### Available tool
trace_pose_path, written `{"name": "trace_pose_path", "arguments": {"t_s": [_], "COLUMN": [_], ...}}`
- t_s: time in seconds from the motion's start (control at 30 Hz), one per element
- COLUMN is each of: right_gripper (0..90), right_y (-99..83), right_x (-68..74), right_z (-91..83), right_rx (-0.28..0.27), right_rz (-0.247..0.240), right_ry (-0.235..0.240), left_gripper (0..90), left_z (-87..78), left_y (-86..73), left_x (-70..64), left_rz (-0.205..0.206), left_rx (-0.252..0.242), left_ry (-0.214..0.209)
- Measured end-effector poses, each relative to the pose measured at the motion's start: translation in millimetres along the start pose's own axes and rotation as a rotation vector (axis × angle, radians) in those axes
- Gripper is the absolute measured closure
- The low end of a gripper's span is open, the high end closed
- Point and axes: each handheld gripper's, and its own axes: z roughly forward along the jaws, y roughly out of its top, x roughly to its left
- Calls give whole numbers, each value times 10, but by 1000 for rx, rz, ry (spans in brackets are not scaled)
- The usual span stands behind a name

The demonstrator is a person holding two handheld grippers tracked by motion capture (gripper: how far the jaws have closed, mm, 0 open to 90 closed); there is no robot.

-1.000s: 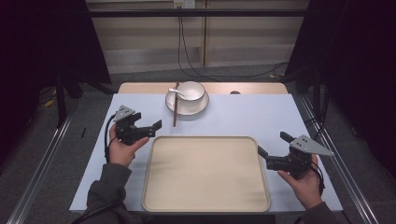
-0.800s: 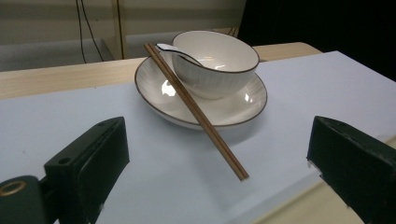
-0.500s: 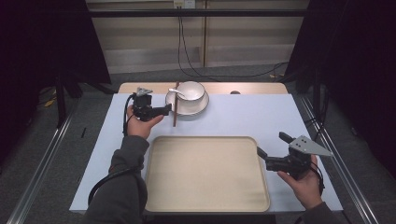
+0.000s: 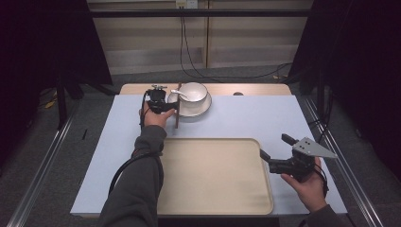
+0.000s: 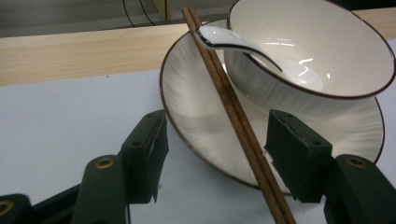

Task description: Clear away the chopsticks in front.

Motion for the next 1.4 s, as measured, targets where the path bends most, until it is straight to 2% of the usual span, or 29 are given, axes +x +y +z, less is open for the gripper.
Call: {"name": "trace_pose_path", "arguments": {"t_s": [0.13, 0.17, 0.27, 0.37, 0.4, 0.43, 0.47, 0.57, 0.63, 0.7, 0.77, 0.87, 0.9, 0.93, 1.0, 1.1, 1.13, 1.2, 1.23, 1.4], "right_gripper": [25, 25, 25, 25, 25, 25, 25, 25, 25, 25, 25, 25, 25, 25, 25, 25, 25, 25, 25, 25], "right_y": [2, 1, 2, 4, 3, 5, 5, 2, 1, 3, 4, 5, 4, 3, 5, 3, 4, 3, 3, 5], "right_x": [1, -5, -2, -7, -8, -9, -10, -21, -25, -24, -21, -22, -24, -28, -32, -40, -46, -50, -52, -44], "right_z": [0, 0, 4, 2, 1, 0, -1, -5, -5, -3, -6, -8, -8, -7, -10, -4, -8, -4, -10, -15], "right_rx": [-3, 0, -4, -6, -4, -5, -4, -2, 0, -3, -2, -4, -3, -3, -2, -6, -2, -7, -5, -7], "right_rz": [5, -1, 6, 5, 9, 14, 15, 8, 6, 8, 9, 11, 12, 11, 11, 9, 10, 15, 14, 8], "right_ry": [2, 3, 4, 6, 9, 7, 8, 10, 10, 9, 12, 9, 7, 9, 8, 8, 9, 4, 11, 12], "left_gripper": [457, 490, 514, 556, 568, 570, 574, 607, 631, 685, 696, 758, 800, 837, 844, 852, 852, 853, 852, 853], "left_z": [65, 81, 130, 177, 181, 190, 211, 229, 250, 269, 290, 324, 322, 321, 320, 267, 230, 172, 155, -25], "left_y": [44, 50, 62, 68, 69, 71, 72, 75, 74, 61, 50, 39, 39, 39, 35, 33, 34, 25, 16, -75], "left_x": [-23, -21, -18, -38, -29, -32, -49, -52, -75, -75, -80, -91, -88, -91, -85, -83, -77, -82, -92, -72], "left_rz": [-13, -26, -56, -91, -65, -65, -92, -64, -96, -106, -100, -122, -125, -148, -167, -173, -160, -174, -194, -212], "left_rx": [17, 26, 46, 47, 66, 70, 56, 79, 79, 81, 86, 87, 94, 92, 82, 78, 89, 85, 73, 83], "left_ry": [10, 7, 5, 8, 11, 9, 3, 12, 25, 25, 26, 41, 49, 61, 61, 61, 61, 70, 75, 94]}}
